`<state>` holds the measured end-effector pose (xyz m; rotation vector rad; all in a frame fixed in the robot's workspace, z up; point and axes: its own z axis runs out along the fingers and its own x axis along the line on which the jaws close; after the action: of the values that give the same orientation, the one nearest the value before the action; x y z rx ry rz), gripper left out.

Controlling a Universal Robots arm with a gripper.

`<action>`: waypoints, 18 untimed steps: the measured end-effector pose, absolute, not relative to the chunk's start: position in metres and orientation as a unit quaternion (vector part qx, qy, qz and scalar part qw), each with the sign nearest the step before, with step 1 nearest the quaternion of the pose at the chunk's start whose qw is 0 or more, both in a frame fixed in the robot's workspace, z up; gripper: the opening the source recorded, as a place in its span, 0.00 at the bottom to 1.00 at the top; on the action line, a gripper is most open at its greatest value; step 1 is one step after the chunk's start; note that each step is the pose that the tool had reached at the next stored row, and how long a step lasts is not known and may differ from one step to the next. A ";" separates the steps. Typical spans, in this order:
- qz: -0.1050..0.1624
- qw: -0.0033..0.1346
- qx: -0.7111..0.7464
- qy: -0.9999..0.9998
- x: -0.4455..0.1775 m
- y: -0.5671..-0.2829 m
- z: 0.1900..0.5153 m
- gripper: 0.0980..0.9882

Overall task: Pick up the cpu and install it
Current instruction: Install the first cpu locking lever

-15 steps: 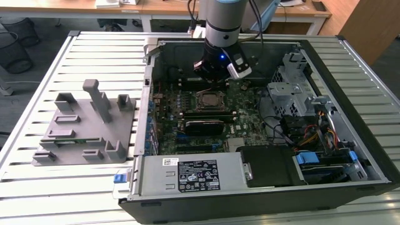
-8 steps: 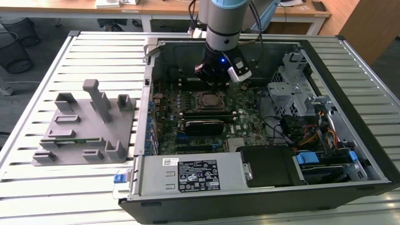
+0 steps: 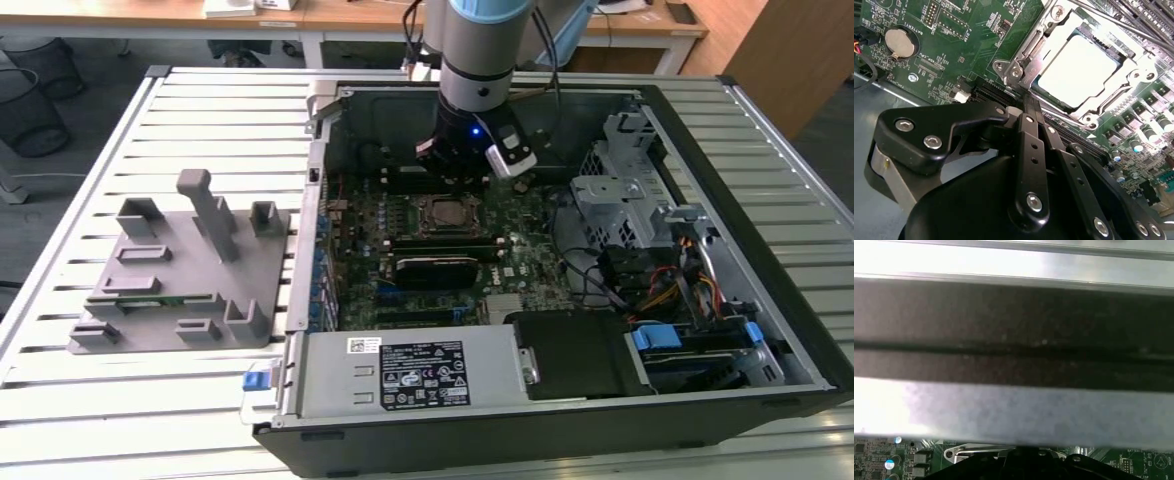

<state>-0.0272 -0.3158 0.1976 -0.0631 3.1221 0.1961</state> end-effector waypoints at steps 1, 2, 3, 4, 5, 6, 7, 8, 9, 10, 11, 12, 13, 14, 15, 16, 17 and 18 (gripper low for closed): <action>0.063 0.006 -0.020 0.998 -0.027 -0.316 0.198 0.01; 0.062 0.006 -0.020 0.998 -0.027 -0.316 0.198 0.01; 0.062 0.006 -0.020 0.998 -0.027 -0.316 0.198 0.01; 0.062 0.006 -0.020 0.998 -0.027 -0.316 0.198 0.01; 0.061 0.006 -0.020 0.998 -0.027 -0.316 0.199 0.01; 0.061 0.006 -0.020 0.998 -0.027 -0.316 0.199 0.01; 0.061 0.006 -0.020 0.998 -0.027 -0.316 0.200 0.01; 0.061 0.006 -0.020 0.998 -0.027 -0.316 0.201 0.01; 0.061 0.006 -0.020 0.998 -0.027 -0.316 0.201 0.01; 0.060 0.006 -0.020 0.998 -0.027 -0.316 0.201 0.01; 0.059 0.006 -0.020 0.998 -0.027 -0.316 0.201 0.01; 0.057 0.006 -0.020 0.998 -0.027 -0.316 0.201 0.01; 0.055 0.006 -0.020 0.998 -0.027 -0.316 0.200 0.01; 0.052 0.006 -0.020 0.998 -0.027 -0.316 0.200 0.01; 0.049 0.006 -0.020 0.999 -0.027 -0.316 0.199 0.01; 0.046 0.006 -0.020 0.999 -0.027 -0.316 0.198 0.01; 0.043 0.006 -0.020 0.999 -0.027 -0.316 0.198 0.01; 0.041 0.006 -0.020 0.999 -0.027 -0.316 0.197 0.01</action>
<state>-0.0272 -0.3158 0.1970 -0.0635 3.1269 0.1270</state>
